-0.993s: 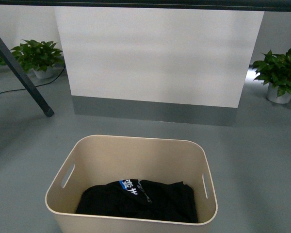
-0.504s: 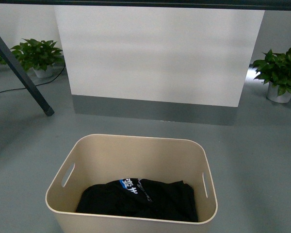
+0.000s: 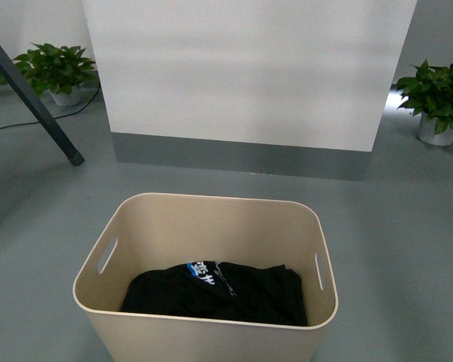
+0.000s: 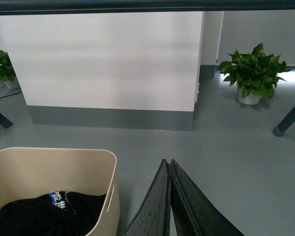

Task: Move hamper under clothes hanger

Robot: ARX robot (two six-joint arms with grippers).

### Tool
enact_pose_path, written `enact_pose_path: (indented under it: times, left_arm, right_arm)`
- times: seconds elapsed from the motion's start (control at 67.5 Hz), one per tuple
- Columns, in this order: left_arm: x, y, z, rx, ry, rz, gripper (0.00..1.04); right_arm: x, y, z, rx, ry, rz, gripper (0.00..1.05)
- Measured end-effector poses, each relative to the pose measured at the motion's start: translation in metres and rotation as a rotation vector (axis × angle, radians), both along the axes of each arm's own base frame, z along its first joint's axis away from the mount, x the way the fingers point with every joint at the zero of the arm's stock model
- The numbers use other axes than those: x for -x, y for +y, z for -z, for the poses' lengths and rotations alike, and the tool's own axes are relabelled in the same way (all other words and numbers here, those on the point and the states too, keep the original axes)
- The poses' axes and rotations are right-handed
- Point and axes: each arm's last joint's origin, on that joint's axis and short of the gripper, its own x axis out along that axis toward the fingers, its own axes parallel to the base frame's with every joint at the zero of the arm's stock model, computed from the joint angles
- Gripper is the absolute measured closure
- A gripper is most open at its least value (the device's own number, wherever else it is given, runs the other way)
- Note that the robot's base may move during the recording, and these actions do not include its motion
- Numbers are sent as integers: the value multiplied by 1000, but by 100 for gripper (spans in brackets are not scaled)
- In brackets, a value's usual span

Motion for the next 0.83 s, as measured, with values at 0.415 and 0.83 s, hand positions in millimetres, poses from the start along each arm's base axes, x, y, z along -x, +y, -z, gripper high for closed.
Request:
enact_pose_path:
  times: [0.415, 0.83]
  left_arm:
    - [13, 0, 3, 0, 6, 0, 101]
    - [13, 0, 3, 1, 6, 0, 69]
  right_arm:
    - [12, 0, 5, 0, 37, -2, 103]
    - [16, 0, 3, 1, 6, -3, 64]
